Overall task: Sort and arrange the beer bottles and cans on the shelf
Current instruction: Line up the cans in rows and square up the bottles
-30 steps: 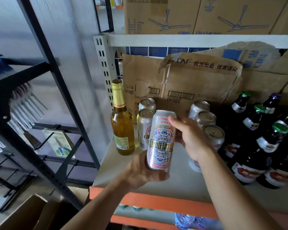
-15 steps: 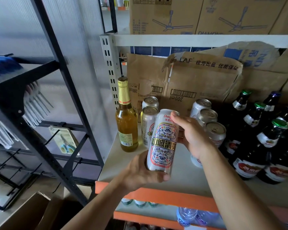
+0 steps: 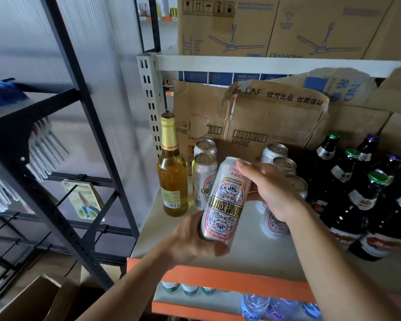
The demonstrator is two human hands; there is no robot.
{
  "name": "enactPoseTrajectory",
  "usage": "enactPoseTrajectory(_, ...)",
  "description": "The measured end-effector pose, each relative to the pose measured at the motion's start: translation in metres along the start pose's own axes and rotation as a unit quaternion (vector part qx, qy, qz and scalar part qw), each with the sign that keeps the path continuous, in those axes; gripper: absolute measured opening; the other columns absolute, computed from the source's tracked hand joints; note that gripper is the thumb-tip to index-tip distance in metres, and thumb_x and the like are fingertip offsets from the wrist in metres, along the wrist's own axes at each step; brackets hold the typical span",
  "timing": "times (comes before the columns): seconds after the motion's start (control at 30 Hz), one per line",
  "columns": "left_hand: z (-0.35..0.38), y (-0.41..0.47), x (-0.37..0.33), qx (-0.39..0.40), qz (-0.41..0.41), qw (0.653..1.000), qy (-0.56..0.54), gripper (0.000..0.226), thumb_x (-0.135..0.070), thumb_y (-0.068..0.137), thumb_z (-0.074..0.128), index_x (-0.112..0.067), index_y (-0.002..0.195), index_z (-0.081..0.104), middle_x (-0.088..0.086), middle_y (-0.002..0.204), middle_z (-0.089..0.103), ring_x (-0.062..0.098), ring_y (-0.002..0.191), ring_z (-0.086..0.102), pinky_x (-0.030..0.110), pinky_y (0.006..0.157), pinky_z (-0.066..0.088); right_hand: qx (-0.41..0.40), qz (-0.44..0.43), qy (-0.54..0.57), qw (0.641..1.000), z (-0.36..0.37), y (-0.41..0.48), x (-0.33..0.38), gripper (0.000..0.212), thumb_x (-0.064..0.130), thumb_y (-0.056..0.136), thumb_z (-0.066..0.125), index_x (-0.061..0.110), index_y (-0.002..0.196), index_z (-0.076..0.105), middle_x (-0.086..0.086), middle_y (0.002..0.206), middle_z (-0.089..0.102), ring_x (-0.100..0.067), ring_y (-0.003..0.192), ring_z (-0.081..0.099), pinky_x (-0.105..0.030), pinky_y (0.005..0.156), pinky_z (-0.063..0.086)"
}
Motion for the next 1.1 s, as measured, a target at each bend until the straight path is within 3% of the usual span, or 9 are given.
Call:
enactPoseTrajectory(0.23, -0.007, 0.017, -0.008, -0.015, 0.010, 0.993, 0.118, 0.055, -0.045, 0.055, 0.083, -0.022, 0.101, 0.064, 0.002, 0.091, 0.071, 0.018, 0.080, 0.067, 0.038, 0.074, 0.056, -0.065, -0.031, -0.096, 0.993, -0.017, 0.009, 0.020, 0.107, 0.078, 0.047, 0.075, -0.018, 0.088, 0.054, -0.013, 0.069, 0.053, -0.022, 0.065, 0.050, -0.038, 0.065, 0.037)
enactPoseTrajectory(0.3, -0.007, 0.023, -0.012, -0.017, 0.015, 0.992, 0.124, 0.055, -0.047, 0.056, 0.083, -0.022, 0.101, 0.064, 0.001, 0.091, 0.071, 0.015, 0.079, 0.066, 0.035, 0.074, 0.056, -0.074, -0.023, -0.067, 0.995, -0.022, 0.014, 0.021, 0.096, 0.073, 0.047, 0.079, -0.014, 0.083, 0.060, -0.015, 0.069, 0.058, -0.023, 0.065, 0.055, -0.039, 0.066, 0.039)
enactPoseTrajectory(0.37, -0.007, 0.027, -0.016, -0.015, 0.022, 0.991, 0.129, 0.053, -0.047, 0.057, 0.084, -0.023, 0.101, 0.064, 0.000, 0.092, 0.071, 0.012, 0.079, 0.064, 0.034, 0.075, 0.055, -0.094, -0.004, -0.027, 0.995, -0.026, 0.017, 0.023, 0.062, 0.054, 0.056, 0.081, -0.003, 0.077, 0.070, -0.011, 0.070, 0.068, -0.024, 0.065, 0.063, -0.037, 0.068, 0.046)
enactPoseTrajectory(0.5, -0.016, 0.033, -0.020, -0.030, 0.021, 0.988, 0.153, 0.056, -0.049, 0.058, 0.083, -0.022, 0.104, 0.064, 0.002, 0.096, 0.071, 0.019, 0.085, 0.067, 0.041, 0.081, 0.056, -0.113, 0.026, -0.004, 0.993, -0.034, 0.022, 0.027, 0.025, 0.032, 0.073, 0.078, 0.008, 0.077, 0.071, -0.009, 0.065, 0.066, -0.021, 0.053, 0.062, -0.027, 0.053, 0.047)
enactPoseTrajectory(0.6, -0.024, 0.041, -0.024, -0.048, 0.037, 0.985, 0.160, 0.061, -0.050, 0.059, 0.083, -0.023, 0.110, 0.062, -0.002, 0.100, 0.072, 0.014, 0.090, 0.069, 0.036, 0.083, 0.057, -0.153, 0.030, 0.010, 0.988, -0.042, 0.030, 0.026, 0.023, 0.030, 0.073, 0.078, 0.010, 0.075, 0.068, -0.007, 0.064, 0.066, -0.019, 0.051, 0.062, -0.025, 0.048, 0.046)
enactPoseTrajectory(0.73, -0.028, 0.054, -0.043, -0.104, 0.078, 0.961, 0.244, 0.049, -0.046, 0.072, 0.076, -0.025, 0.114, 0.060, -0.015, 0.093, 0.067, -0.006, 0.081, 0.062, 0.009, 0.067, 0.047, -0.181, 0.007, 0.037, 0.983, -0.049, 0.043, 0.037, 0.021, 0.025, 0.075, 0.078, 0.011, 0.068, 0.064, -0.009, 0.062, 0.065, -0.017, 0.045, 0.060, -0.020, 0.041, 0.040)
enactPoseTrajectory(0.9, -0.032, 0.066, -0.054, -0.191, 0.171, 0.895, 0.366, 0.018, -0.035, 0.083, 0.068, -0.028, 0.099, 0.065, -0.015, 0.091, 0.066, -0.008, 0.076, 0.059, 0.007, 0.062, 0.044, -0.164, -0.011, -0.019, 0.986, -0.057, 0.062, 0.046, 0.028, 0.028, 0.072, 0.081, 0.002, 0.074, 0.070, -0.011, 0.063, 0.069, -0.026, 0.058, 0.065, -0.036, 0.062, 0.046)
enactPoseTrajectory(0.97, -0.036, 0.072, -0.057, -0.238, 0.207, 0.866, 0.388, 0.019, -0.022, 0.086, 0.065, -0.024, 0.105, 0.066, -0.009, 0.096, 0.070, -0.004, 0.081, 0.061, 0.004, 0.071, 0.041, -0.156, -0.029, -0.063, 0.985, -0.060, 0.069, 0.045, 0.027, 0.027, 0.071, 0.081, 0.007, 0.058, 0.068, -0.005, 0.056, 0.067, -0.026, 0.057, 0.065, -0.036, 0.061, 0.046)
enactPoseTrajectory(1.1, -0.045, 0.092, -0.035, -0.221, 0.180, 0.826, 0.486, 0.044, -0.018, 0.090, 0.057, -0.010, 0.133, 0.053, 0.004, 0.138, 0.055, 0.017, 0.126, 0.053, 0.026, 0.104, 0.044, -0.155, -0.027, -0.141, 0.977, -0.060, 0.081, 0.037, 0.038, 0.033, 0.069, 0.082, 0.002, 0.059, 0.063, -0.011, 0.061, 0.070, -0.024, 0.056, 0.068, -0.030, 0.055, 0.046)
Point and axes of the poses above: each hand's wrist, its own y-axis towards the middle knuckle, its own z-axis out of the palm, x = y × z, the point moved 1 cm from there along y, towards the middle knuckle
